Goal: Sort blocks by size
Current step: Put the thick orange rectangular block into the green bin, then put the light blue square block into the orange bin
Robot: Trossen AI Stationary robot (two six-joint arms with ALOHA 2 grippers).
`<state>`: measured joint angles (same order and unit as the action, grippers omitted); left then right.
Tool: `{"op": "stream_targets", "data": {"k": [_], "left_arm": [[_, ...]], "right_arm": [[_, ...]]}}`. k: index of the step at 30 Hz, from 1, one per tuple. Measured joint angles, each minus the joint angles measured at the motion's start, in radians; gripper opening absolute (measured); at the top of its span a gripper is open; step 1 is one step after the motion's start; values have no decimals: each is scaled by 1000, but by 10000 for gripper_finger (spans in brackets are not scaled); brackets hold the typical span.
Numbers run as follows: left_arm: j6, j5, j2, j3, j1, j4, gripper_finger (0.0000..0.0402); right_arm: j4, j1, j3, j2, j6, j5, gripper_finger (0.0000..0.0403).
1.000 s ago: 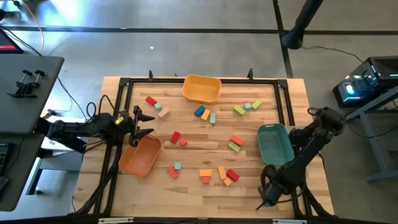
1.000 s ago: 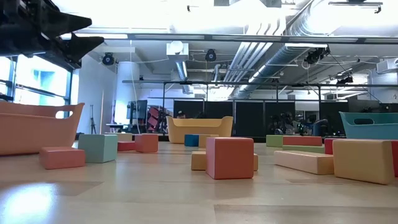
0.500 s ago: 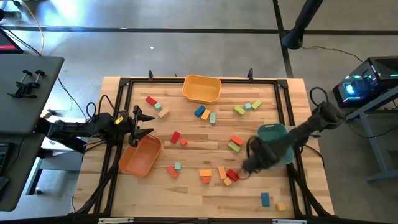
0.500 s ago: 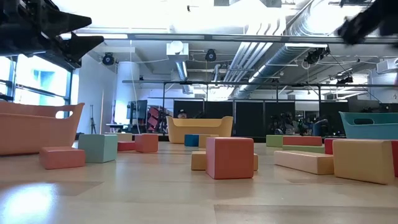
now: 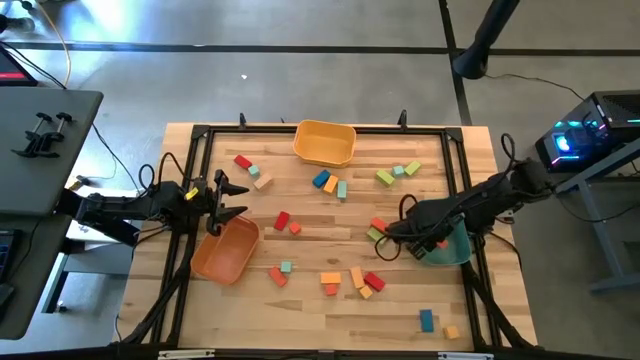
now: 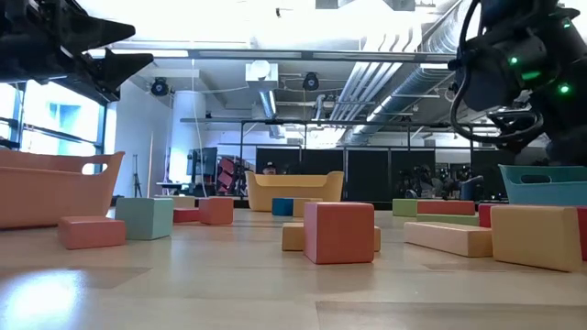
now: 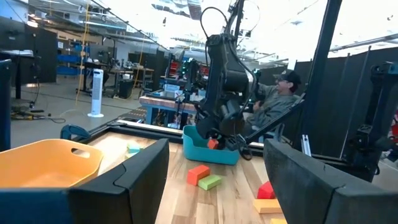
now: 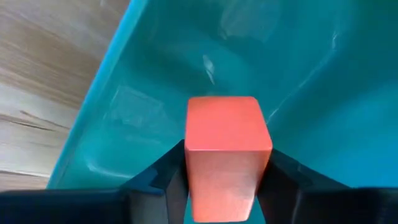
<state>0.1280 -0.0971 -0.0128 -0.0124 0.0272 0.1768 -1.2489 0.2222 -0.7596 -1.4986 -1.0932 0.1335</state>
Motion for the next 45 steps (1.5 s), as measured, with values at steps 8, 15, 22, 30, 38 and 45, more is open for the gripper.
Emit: {"op": "stream_targets", "data": {"k": [8, 15, 22, 30, 38, 45], "left_arm": [[62, 21, 0, 0, 1, 4, 250], [1, 31, -11, 0, 1, 154, 250], [-79, 90, -173, -64, 2, 243, 250], [-132, 87, -589, -246, 29, 237, 250], [-235, 43, -964, -562, 106, -36, 250], [-130, -75, -1207, -811, 240, -453, 250]], "right_arm": [[-44, 0, -2, 1, 68, -29, 206], [-332, 43, -197, 22, 87, -206, 223], [-166, 180, -423, 138, 8, -533, 224], [246, 375, -409, 158, 138, -832, 224], [905, 436, -190, 75, 422, -962, 225], [1515, 403, -33, -65, 704, -1028, 225]]}}
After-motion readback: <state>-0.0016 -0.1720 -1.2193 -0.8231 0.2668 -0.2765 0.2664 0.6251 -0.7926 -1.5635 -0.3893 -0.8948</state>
